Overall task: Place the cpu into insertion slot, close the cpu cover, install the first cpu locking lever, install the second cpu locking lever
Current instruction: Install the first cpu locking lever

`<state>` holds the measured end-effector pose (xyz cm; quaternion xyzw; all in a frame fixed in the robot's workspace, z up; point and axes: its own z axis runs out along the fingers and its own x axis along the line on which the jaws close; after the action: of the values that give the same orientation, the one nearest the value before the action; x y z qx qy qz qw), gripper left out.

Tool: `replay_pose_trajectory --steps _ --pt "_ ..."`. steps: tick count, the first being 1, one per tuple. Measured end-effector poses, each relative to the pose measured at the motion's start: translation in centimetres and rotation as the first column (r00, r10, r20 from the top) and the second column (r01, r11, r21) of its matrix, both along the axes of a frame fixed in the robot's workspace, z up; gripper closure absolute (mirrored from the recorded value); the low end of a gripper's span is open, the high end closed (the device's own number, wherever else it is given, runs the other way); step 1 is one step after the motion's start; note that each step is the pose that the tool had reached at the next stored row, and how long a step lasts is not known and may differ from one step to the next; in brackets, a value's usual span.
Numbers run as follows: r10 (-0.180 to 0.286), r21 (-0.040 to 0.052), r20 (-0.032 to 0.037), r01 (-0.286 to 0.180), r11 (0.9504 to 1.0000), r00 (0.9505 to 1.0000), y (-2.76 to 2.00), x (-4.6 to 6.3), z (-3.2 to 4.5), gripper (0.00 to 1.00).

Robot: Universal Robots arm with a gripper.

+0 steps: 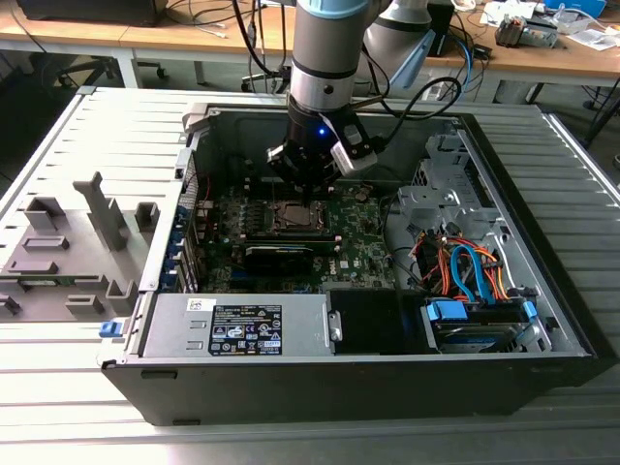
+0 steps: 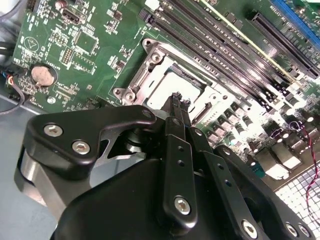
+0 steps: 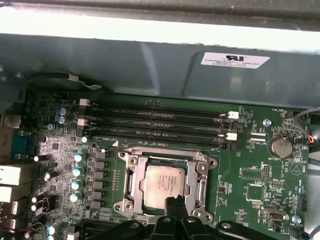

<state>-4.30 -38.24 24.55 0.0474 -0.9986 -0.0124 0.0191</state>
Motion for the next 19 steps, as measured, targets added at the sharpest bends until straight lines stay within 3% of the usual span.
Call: replay_pose_trajectory --steps 5,19 --pt "0.024 0.0169 0.0001 -0.024 0.9996 0.9997 0.01 -0.01 0.00 0.89" --pt "0.028 0.0173 0.0001 -0.028 0.9995 0.9996 0.00 -0.20 0.08 0.89"
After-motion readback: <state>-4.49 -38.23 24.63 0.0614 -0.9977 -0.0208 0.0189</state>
